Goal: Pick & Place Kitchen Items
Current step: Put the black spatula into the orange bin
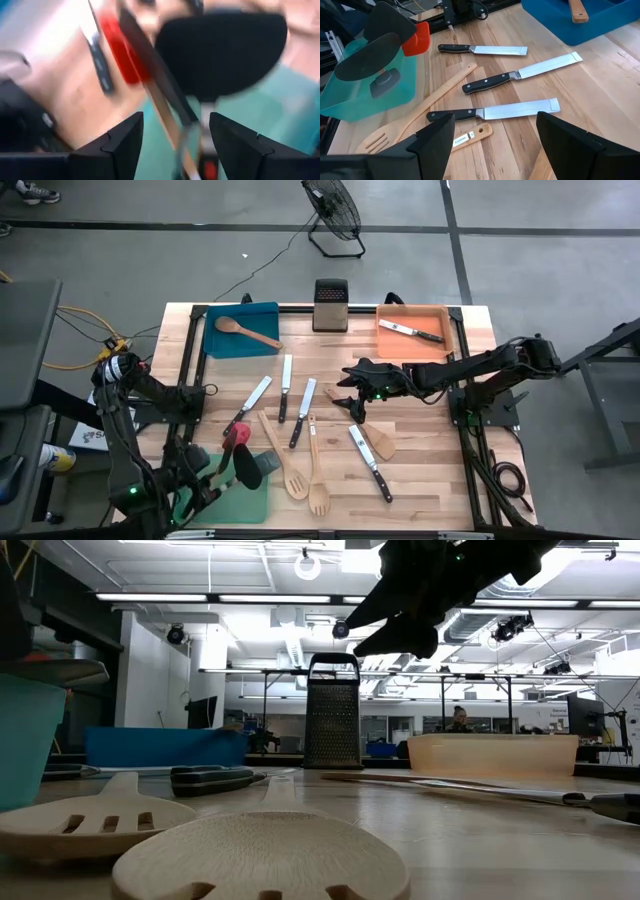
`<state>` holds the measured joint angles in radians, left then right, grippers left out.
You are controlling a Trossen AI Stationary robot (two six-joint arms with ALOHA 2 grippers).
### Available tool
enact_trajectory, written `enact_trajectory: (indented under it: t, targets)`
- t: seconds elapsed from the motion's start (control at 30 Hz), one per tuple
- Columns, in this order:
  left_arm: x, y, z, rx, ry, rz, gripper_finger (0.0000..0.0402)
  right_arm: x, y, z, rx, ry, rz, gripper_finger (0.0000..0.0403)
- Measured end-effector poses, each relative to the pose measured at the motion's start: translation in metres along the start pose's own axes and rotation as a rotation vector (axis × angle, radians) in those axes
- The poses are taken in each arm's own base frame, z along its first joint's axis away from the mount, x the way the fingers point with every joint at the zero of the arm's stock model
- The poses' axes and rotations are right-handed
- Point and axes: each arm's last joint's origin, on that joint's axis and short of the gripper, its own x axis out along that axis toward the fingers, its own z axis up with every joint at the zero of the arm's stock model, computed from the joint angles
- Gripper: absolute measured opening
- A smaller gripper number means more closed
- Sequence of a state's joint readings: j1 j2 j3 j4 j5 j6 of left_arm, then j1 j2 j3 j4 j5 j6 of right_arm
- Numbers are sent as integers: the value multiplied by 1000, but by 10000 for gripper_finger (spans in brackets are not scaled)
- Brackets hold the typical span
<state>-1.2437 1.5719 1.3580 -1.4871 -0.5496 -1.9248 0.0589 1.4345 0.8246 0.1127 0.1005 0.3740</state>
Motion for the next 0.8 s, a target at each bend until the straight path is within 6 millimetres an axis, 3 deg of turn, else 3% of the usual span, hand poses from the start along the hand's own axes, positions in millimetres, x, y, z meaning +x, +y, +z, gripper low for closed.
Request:
enact_trajectory:
  t: [0.33,0.8]
  targets:
    - [8,1,26,161,-284,34,223,0,0,-1,48,15,-1,275]
    - [30,5,90,372,-507,227,223,0,1,-6,128,98,68,275]
